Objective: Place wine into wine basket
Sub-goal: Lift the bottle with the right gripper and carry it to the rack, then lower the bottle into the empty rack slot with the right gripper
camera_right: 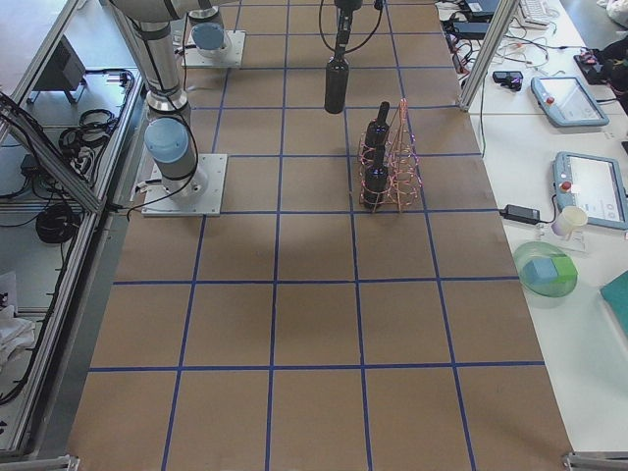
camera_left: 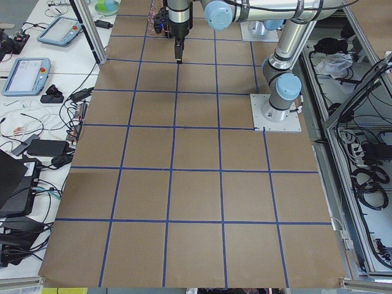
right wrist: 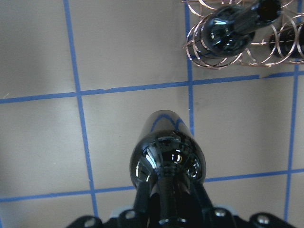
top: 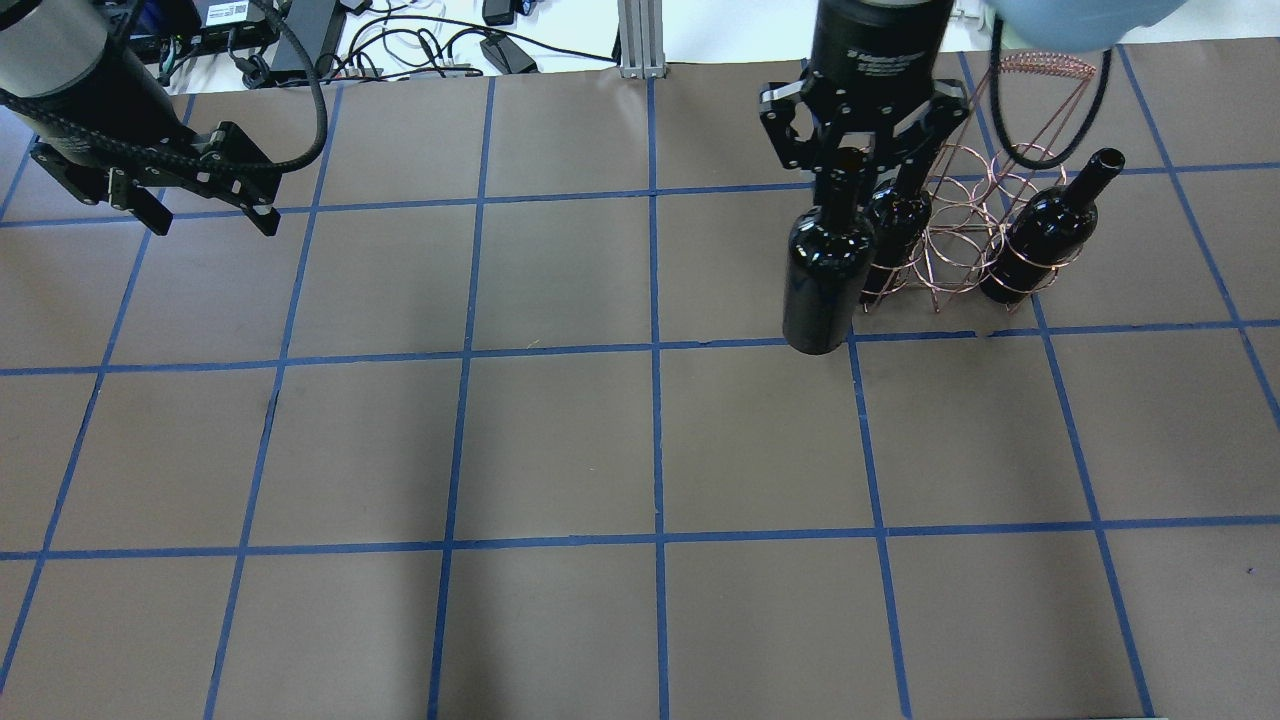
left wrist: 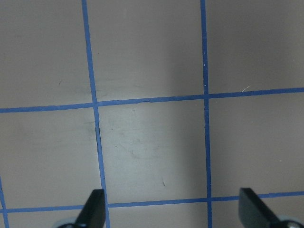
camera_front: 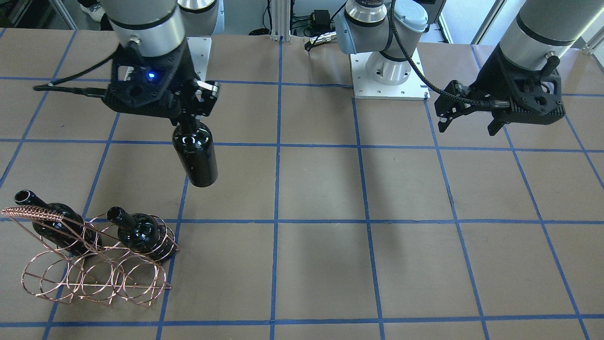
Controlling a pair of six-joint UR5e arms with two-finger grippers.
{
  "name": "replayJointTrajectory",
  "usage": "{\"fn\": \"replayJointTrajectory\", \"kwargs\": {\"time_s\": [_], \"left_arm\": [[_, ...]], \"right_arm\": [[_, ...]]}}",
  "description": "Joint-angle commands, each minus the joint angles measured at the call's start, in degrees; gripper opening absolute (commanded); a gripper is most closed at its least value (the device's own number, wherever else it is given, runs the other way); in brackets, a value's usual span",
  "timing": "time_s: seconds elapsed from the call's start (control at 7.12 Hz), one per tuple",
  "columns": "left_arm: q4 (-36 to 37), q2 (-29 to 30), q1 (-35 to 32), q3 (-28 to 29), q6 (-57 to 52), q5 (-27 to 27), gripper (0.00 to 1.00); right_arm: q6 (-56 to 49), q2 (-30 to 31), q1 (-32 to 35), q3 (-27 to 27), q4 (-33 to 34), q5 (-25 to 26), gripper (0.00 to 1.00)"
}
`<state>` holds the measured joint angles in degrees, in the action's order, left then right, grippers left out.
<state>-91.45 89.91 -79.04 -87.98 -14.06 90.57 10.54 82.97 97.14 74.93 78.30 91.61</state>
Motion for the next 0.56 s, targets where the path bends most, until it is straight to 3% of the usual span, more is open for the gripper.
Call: {"fn": "replayJointTrajectory", "kwargs": {"time_s": [0.0, 0.28, 0.42], "left_arm": [[-0.13, -0.08, -0.14, 0.00, 0.09, -0.12, 1.00], [-0.13, -0.17, -0.41, 0.00, 0.09, -0.21, 1.00], [-0.13, -0.17, -0.58, -0.17, 0.61, -0.39, 1.00]], "right_arm": [[-15.56, 3.07, -10.42, 0.04, -3.32, 2.16, 0.00], [-25.89, 3.16, -19.67, 0.13, -2.80, 1.82, 0.00], [-26.27, 1.94, -19.79, 0.13, 2.07, 1.47, 0.00]]}}
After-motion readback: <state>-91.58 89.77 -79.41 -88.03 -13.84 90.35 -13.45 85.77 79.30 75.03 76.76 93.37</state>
